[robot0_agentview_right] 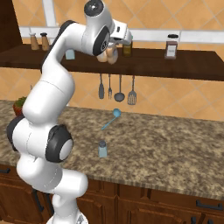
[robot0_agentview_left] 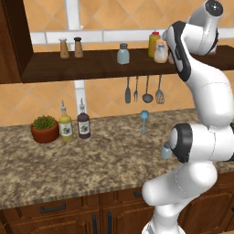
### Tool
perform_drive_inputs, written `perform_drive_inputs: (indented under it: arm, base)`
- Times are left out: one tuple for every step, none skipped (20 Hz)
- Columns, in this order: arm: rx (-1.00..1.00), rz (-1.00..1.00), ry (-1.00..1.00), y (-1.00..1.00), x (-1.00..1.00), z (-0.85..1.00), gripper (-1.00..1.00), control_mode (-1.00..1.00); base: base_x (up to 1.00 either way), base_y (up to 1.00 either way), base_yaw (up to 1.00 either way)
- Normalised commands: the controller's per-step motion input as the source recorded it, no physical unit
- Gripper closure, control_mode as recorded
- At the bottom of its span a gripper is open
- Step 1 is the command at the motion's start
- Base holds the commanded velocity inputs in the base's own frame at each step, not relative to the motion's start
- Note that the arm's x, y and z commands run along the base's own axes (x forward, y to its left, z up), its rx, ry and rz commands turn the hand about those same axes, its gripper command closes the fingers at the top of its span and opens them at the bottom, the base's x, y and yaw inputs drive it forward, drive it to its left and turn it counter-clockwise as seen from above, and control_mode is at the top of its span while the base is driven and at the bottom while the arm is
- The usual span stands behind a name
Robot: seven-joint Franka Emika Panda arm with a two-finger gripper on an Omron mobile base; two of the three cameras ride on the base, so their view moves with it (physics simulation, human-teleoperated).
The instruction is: Put the shaker and condiment bottle from the counter next to their counterparts in the cabinet.
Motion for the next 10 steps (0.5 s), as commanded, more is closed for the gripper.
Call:
perform_drive_inputs:
  arm:
    - [0.0, 0.0, 0.0, 0.0, 0.2, -0.01, 1.0, -1.0]
    - [0.0, 0.0, 0.0, 0.0, 0.2, -0.01, 1.0, -1.0]
    - [0.0, 0.0, 0.0, 0.0, 0.2, -0.01, 1.0, -1.0]
    - [0.0, 0.0, 0.0, 0.0, 0.19, -0.01, 1.0, -1.0]
    - [0.0, 0.0, 0.0, 0.0, 0.17, -0.02, 1.0, -1.0]
    - [0.0, 0.0, 0.0, 0.0, 0.12, -0.03, 1.0, -1.0]
    - [0.0, 0.0, 0.0, 0.0, 0.13, -0.02, 1.0, -1.0]
    - [0.0, 0.0, 0.0, 0.0, 0.13, -0.03, 1.0, -1.0]
    - [0.0, 0.0, 0.0, 0.0, 0.12, -0.04, 1.0, -1.0]
    - [0.0, 0.0, 0.0, 0.0, 0.12, -0.04, 1.0, -1.0]
  base:
    - [0.0, 0.0, 0.0]
    - [0.0, 0.0, 0.0]
    - [0.0, 0.0, 0.0]
    - [0.0, 0.0, 0.0]
    - [0.0, 0.0, 0.0]
    - [0.0, 0.0, 0.0]
    - [0.0, 0.0, 0.0]
    - [0.0, 0.0, 0.0]
    - [0.0, 0.0, 0.0]
    - [0.0, 0.0, 0.0]
